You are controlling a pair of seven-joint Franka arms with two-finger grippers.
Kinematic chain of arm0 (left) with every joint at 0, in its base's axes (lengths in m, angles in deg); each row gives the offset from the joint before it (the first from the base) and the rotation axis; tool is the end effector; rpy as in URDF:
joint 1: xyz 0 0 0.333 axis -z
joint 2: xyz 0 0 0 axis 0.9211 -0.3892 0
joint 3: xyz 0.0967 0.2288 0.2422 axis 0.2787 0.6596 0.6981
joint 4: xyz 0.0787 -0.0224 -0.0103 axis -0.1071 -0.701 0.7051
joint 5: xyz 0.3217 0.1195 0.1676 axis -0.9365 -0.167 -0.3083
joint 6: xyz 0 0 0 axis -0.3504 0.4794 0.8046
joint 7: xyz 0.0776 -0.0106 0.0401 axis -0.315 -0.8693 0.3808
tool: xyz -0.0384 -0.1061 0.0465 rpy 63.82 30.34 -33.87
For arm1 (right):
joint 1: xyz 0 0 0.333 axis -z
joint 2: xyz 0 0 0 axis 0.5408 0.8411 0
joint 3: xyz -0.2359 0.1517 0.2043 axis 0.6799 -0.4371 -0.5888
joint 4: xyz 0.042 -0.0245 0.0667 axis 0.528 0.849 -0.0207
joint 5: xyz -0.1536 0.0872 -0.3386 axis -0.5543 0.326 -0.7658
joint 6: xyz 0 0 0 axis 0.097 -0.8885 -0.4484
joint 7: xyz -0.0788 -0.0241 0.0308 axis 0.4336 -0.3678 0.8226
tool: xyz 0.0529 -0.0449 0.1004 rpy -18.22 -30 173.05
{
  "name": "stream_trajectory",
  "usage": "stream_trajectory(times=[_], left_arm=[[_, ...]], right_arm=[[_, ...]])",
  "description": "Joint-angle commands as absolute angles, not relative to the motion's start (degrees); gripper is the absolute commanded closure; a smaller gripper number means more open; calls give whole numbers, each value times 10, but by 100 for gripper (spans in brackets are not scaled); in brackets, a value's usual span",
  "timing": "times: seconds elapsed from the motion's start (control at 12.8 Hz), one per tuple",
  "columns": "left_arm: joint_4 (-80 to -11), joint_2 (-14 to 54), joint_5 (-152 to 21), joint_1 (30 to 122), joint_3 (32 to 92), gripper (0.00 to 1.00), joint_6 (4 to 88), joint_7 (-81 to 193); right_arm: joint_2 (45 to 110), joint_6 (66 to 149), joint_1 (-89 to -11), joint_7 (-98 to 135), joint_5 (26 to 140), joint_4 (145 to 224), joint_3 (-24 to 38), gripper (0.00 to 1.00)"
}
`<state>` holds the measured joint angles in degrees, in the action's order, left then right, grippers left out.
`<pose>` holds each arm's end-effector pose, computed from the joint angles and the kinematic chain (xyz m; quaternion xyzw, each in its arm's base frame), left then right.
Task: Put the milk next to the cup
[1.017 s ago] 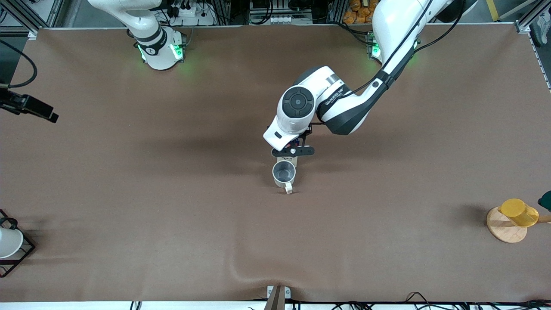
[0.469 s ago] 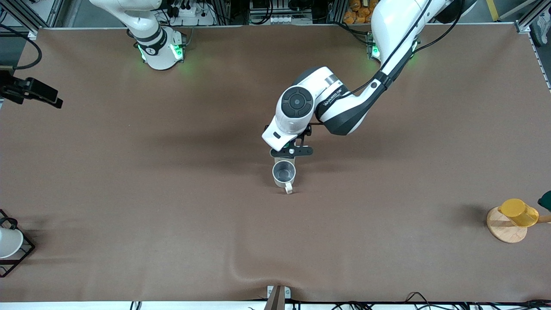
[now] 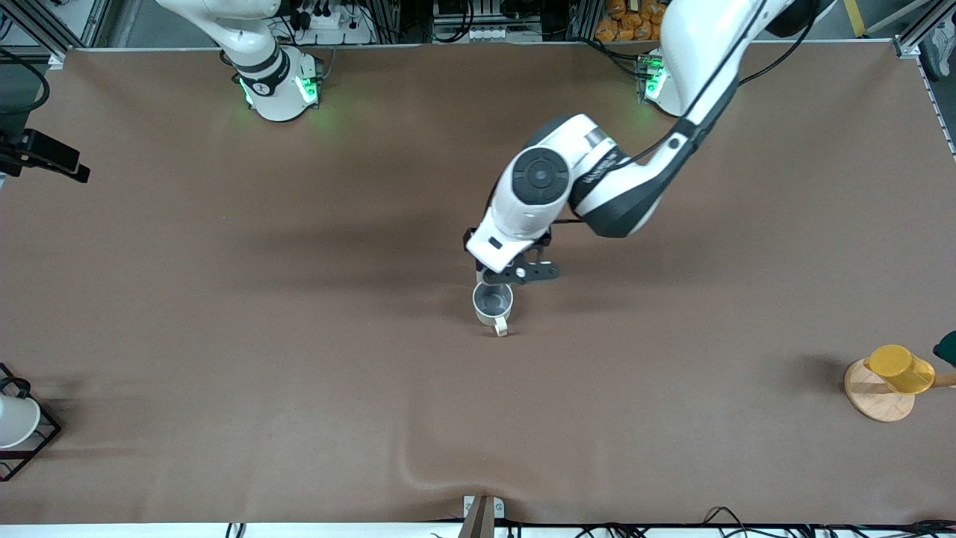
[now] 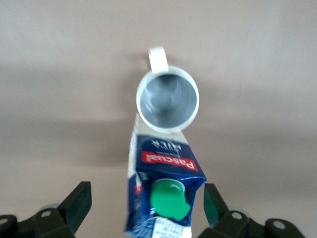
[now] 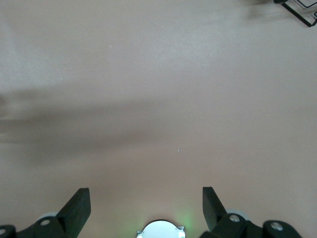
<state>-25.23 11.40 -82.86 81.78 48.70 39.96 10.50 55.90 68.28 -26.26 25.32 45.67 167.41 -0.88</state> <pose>0.5636 -0.4443 0.4172 0.9942 0.0706 -0.0461 0.0666 0.5261 -0.0395 0.6705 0.9968 -0.0514 -0.0612 0.0014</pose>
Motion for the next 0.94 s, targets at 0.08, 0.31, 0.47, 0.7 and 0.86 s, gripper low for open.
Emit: stream_trajectory(times=[0.08,0.31,0.47,0.7,0.86], left_arm=[[-268,209,-842,743,483,0,364,123],[-270,263,-835,660,483,0,286,240],[-271,288,-835,593,482,0,262,326],[-275,308,-835,524,482,0,218,403],[-283,327,-835,484,482,0,215,433]], right_arm=[[560,681,-248,246,448,1670,-15,0],[556,679,-244,276,449,1678,-22,0],[556,691,-245,333,449,1679,-22,0],[555,709,-241,328,449,1690,-20,0],[554,710,-251,312,448,1690,-19,0]])
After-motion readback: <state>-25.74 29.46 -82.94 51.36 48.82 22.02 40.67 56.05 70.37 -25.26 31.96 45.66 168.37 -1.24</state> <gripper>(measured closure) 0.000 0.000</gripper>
